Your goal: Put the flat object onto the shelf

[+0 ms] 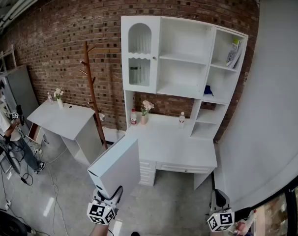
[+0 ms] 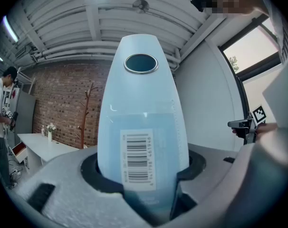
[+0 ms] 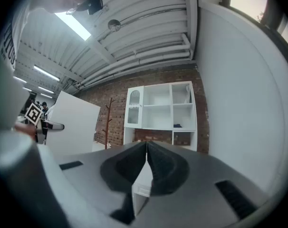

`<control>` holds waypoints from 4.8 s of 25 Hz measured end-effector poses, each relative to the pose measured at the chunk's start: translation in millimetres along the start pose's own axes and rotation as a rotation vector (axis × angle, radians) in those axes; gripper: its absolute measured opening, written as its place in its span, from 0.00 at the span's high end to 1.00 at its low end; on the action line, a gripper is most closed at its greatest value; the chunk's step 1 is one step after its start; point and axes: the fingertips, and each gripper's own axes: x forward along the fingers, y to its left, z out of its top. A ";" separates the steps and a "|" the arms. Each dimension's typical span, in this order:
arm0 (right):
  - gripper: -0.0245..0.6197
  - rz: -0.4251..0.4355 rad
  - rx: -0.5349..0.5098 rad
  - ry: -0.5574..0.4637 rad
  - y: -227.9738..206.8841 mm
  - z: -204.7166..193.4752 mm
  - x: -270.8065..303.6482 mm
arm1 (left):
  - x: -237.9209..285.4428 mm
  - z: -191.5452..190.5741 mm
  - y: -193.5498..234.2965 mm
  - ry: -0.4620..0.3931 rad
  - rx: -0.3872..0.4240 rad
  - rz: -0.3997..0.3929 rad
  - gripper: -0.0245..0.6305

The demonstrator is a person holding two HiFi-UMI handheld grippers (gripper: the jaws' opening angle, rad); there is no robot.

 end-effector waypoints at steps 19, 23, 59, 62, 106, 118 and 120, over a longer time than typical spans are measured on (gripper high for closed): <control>0.91 0.011 0.015 -0.013 -5.6 1.2 -12.6 | -11.4 -4.6 -17.1 0.010 -0.006 0.001 0.52; 0.91 0.026 0.013 -0.015 -8.2 4.0 -14.4 | -13.9 -3.6 -24.6 0.010 -0.001 0.008 0.52; 0.91 0.099 0.003 0.024 -48.8 -11.9 69.4 | 79.2 5.1 -39.6 -0.013 0.044 0.036 0.52; 0.91 0.092 -0.003 0.031 -46.4 -9.2 92.7 | 103.5 5.5 -25.9 -0.007 0.033 0.024 0.52; 0.91 0.015 0.000 0.053 -43.4 -6.3 335.8 | 347.2 18.7 96.3 -0.010 0.058 -0.074 0.52; 0.91 0.088 0.003 0.063 -103.2 -9.2 412.5 | 413.7 33.9 80.7 -0.012 0.133 -0.004 0.52; 0.91 0.108 0.001 0.060 -109.7 -7.2 426.5 | 429.2 41.9 73.8 -0.009 0.186 -0.003 0.52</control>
